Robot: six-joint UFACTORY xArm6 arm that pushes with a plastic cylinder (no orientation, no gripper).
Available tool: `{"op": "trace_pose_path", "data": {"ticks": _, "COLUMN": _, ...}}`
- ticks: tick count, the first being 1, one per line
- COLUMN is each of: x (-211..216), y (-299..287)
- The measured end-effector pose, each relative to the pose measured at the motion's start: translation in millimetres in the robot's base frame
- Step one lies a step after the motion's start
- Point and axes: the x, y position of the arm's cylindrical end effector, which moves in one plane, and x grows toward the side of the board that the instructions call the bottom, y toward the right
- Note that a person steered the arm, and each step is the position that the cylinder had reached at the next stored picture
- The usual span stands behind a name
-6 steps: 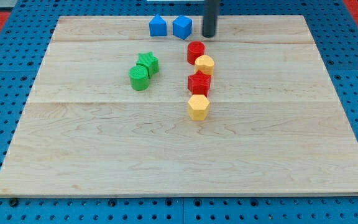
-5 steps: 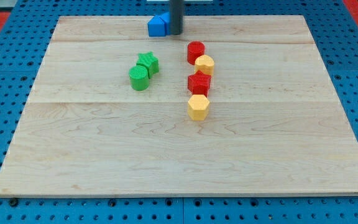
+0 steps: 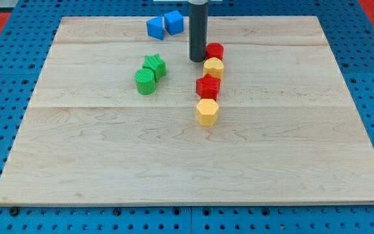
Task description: Place the red circle to top of the yellow heart
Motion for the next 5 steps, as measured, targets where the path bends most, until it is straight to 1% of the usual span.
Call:
{"op": "trace_pose_path", "data": {"ticks": 1, "x": -1.4, "y": -15.2}}
{"op": "trace_pose_path", "data": {"ticks": 2, "x": -23.4, "y": -39.3}}
{"op": "trace_pose_path", "data": {"ticks": 3, "x": -81.0, "y": -18.4}}
{"op": "trace_pose_path", "data": {"ticks": 4, "x": -126.6, "y": -15.2}}
{"op": "trace_pose_path", "data": {"ticks": 5, "x": -128.5, "y": -33.0}}
